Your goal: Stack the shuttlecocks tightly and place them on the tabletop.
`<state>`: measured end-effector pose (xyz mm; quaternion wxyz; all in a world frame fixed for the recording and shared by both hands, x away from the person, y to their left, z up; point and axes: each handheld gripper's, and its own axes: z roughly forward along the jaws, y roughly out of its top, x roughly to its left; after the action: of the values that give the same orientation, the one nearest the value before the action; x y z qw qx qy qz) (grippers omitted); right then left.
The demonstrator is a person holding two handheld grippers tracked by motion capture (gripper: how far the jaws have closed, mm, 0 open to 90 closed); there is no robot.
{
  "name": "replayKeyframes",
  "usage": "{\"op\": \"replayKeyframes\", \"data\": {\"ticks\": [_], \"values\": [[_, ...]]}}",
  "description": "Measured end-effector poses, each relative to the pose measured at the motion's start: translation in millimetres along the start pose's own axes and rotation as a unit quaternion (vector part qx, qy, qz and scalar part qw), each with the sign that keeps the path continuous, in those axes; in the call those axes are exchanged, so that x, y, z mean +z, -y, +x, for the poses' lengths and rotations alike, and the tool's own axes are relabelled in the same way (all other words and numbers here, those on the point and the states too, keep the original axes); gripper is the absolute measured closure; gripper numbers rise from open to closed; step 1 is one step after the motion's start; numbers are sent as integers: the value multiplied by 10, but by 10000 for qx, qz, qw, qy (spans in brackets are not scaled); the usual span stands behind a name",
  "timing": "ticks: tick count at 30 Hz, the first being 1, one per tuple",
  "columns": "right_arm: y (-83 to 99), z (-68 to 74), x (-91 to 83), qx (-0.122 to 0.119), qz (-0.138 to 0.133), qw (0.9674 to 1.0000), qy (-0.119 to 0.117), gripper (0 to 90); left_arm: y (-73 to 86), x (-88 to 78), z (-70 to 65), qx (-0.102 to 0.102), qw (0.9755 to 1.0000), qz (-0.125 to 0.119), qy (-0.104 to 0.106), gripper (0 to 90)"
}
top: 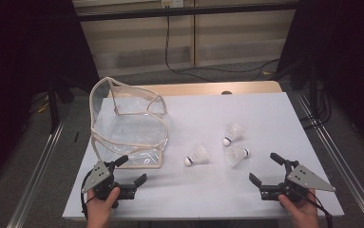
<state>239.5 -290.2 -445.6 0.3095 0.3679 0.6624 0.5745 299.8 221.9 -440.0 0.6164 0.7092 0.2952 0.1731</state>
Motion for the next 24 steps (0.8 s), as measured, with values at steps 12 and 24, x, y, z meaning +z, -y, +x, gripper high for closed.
{"op": "replayKeyframes", "data": {"ticks": [12, 24], "values": [[4, -14, -3, 5, -2, 10000, -15, 0, -7, 35, -36, -97, 9999, 21, 138, 18], [5, -3, 4, 2, 13, 10000, -56, 0, -16, 119, -115, -80, 9994, 94, 317, 14]]}}
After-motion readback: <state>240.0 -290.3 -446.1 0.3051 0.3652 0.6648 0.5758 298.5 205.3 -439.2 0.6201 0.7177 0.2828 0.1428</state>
